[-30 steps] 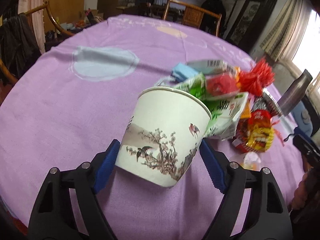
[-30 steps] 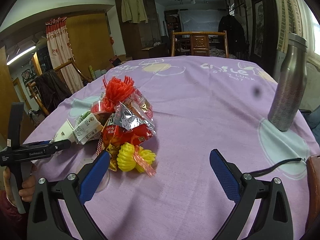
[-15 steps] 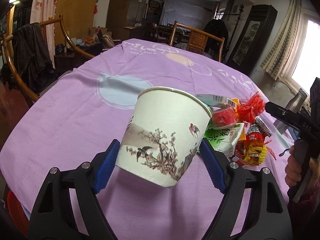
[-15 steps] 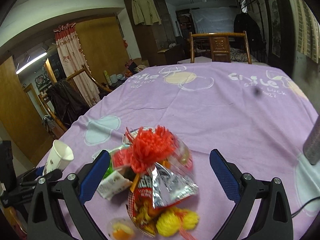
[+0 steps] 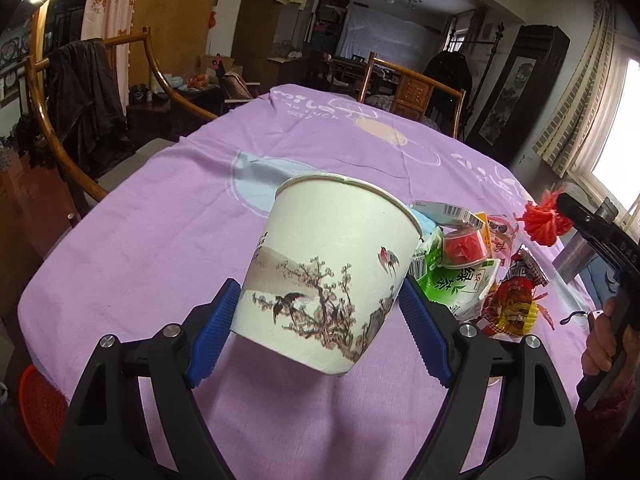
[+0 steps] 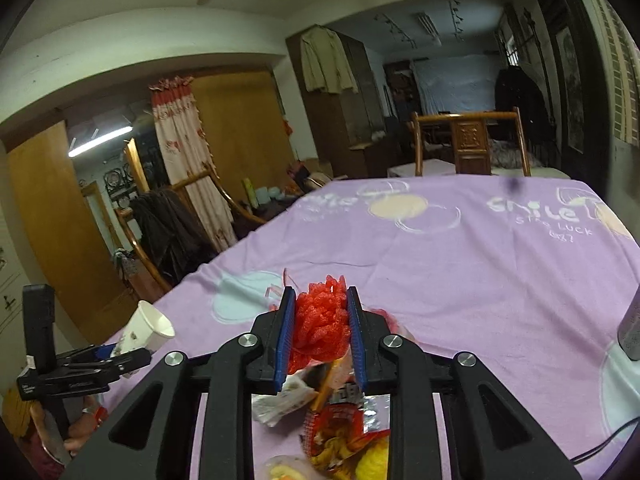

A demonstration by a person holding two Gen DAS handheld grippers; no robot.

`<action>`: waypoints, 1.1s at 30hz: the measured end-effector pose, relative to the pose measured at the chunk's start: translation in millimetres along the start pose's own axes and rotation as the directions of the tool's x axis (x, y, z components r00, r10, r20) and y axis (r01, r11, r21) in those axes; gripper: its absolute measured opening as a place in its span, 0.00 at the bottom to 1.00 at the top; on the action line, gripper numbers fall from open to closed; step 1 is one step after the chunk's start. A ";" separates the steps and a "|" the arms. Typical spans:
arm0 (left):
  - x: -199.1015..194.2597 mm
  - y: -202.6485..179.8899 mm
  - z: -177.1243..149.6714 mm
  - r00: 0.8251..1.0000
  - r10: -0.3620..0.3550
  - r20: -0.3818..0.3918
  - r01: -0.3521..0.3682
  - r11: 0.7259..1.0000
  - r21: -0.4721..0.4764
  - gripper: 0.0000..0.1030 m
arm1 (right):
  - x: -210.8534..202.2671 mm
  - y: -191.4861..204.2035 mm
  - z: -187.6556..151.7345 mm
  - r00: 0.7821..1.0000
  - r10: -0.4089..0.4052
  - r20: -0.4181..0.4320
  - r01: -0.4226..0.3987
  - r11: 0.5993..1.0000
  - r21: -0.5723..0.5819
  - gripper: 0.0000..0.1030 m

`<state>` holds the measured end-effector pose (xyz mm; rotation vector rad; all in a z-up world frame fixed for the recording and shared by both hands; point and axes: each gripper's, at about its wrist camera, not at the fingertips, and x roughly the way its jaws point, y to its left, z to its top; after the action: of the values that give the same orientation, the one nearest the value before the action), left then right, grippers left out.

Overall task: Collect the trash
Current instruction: 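Carry the paper cup with the left gripper over the red wastebasket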

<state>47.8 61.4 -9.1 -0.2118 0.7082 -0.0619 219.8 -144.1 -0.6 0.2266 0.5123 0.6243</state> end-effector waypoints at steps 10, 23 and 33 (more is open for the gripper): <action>-53.6 23.7 -15.4 0.995 0.077 0.065 -0.075 0.997 -0.031 0.76 | -45.9 31.4 -1.9 0.996 0.072 0.056 -0.070 0.997 -0.043 0.26; -117.0 155.0 -65.2 0.950 0.307 0.050 -0.291 0.934 -0.206 0.76 | -22.6 116.5 -12.9 0.980 0.194 -0.033 -0.196 0.973 -0.122 0.27; -138.5 297.1 -136.6 0.862 0.488 -0.134 -0.494 0.753 -0.434 0.89 | 19.2 218.4 -30.3 0.944 0.274 -0.181 -0.310 0.927 -0.211 0.27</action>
<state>-150.8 345.8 -85.1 -0.4699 0.7652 0.6232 108.3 42.0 43.0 0.0284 0.5468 0.9941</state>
